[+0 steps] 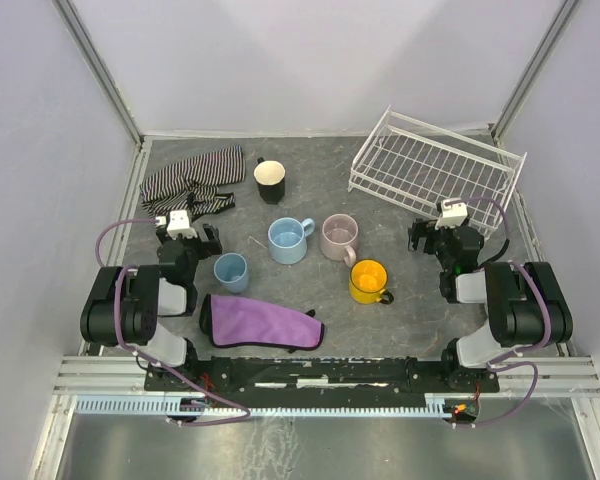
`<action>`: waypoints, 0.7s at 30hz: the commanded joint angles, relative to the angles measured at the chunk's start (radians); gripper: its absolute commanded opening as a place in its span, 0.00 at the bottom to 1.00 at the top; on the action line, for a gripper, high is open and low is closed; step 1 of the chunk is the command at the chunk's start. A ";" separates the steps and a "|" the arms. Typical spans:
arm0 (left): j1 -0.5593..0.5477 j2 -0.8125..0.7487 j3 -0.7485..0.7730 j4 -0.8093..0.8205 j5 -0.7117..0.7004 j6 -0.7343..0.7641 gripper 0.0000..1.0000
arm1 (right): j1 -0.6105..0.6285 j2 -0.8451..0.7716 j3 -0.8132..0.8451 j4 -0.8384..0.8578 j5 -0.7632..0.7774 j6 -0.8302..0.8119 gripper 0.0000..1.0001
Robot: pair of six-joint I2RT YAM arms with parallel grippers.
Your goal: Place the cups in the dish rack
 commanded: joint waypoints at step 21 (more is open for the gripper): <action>-0.004 -0.186 0.269 -0.512 -0.059 0.006 0.99 | 0.014 -0.303 0.166 -0.480 0.077 0.040 1.00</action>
